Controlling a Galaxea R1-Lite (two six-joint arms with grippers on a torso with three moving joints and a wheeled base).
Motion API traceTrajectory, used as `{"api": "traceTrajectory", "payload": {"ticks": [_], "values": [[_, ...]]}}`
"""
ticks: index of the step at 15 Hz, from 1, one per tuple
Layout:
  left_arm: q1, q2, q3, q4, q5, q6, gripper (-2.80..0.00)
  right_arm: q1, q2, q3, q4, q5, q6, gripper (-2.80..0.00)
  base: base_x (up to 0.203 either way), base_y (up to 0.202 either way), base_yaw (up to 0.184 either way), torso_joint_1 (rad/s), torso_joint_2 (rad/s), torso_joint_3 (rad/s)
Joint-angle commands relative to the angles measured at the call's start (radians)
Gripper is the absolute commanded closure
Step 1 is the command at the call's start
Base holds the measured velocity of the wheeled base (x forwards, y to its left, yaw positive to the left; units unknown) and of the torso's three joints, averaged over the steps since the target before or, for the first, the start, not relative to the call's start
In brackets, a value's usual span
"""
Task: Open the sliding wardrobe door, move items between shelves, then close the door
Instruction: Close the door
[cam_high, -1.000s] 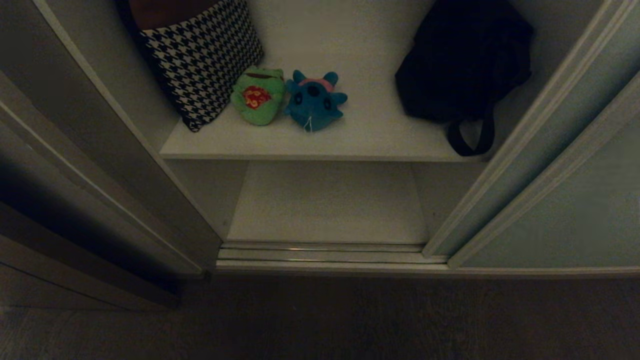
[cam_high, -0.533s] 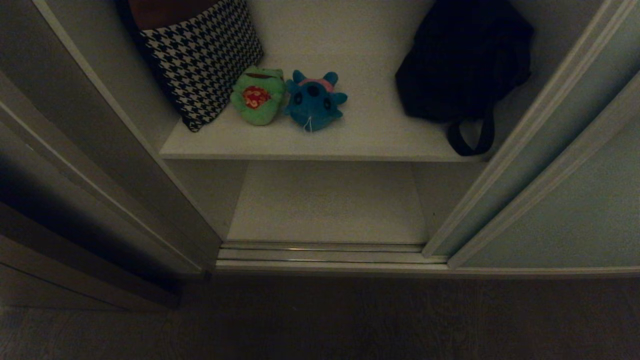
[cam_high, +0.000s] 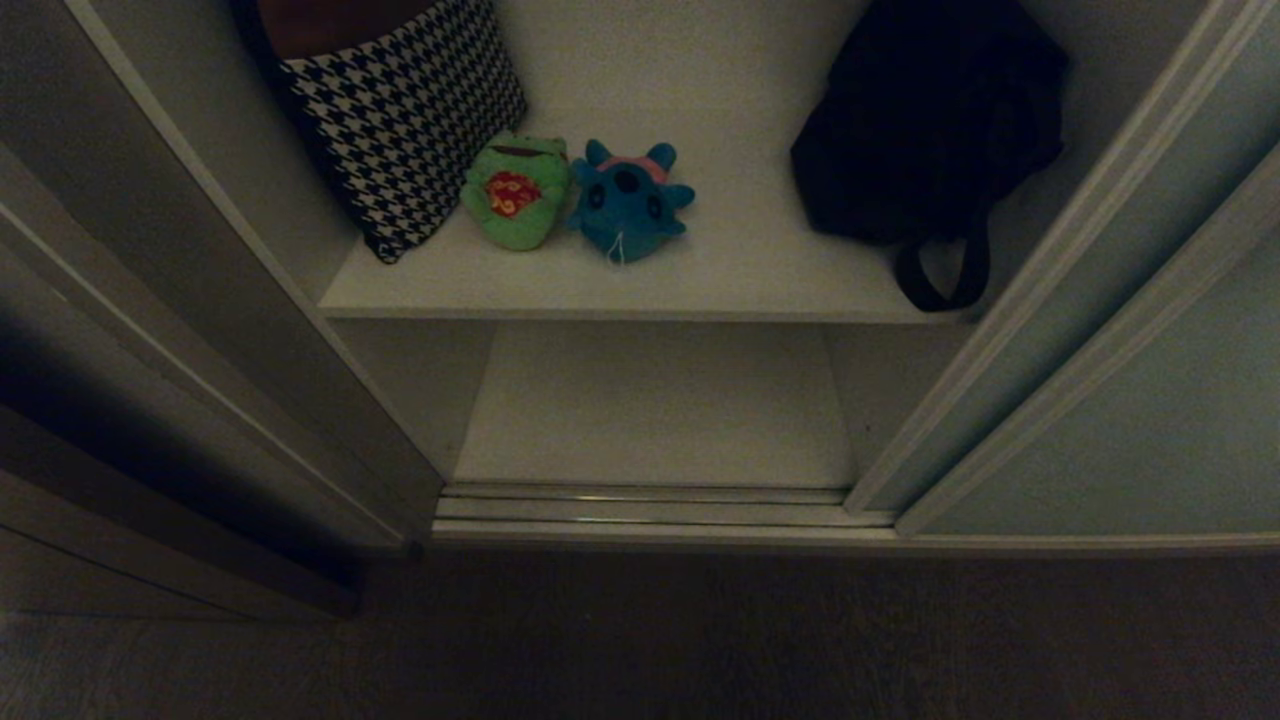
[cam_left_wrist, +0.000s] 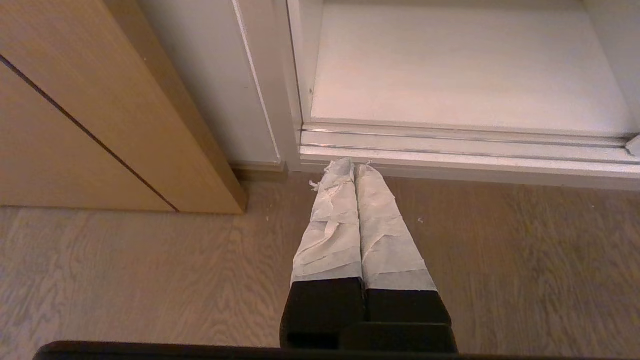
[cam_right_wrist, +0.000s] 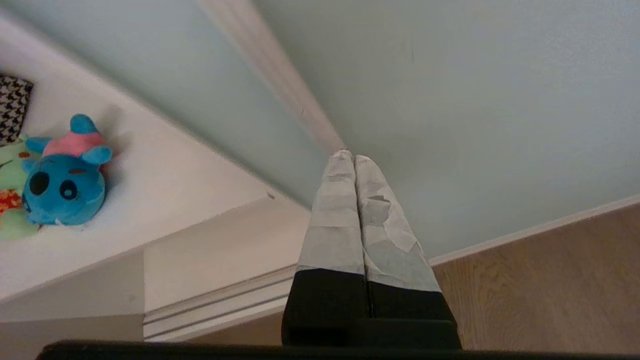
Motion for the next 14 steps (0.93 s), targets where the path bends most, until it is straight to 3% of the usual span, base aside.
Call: {"api": "traceTrajectory", "payload": {"ticks": [1,14], "values": [[0.0,0.001,0.001,0.0,0.0,0.0,0.0,-0.001,0.023,0.002,-0.01,0.001,0.0,0.0,0.0,0.0,0.0,0.0,0.0,0.0],[0.002,0.001,0.0,0.0,0.0,0.0,0.0,0.015,0.08,0.011,-0.095,-0.002,-0.012,0.0,0.0,0.0,0.0,0.0,0.0,0.0]]}}
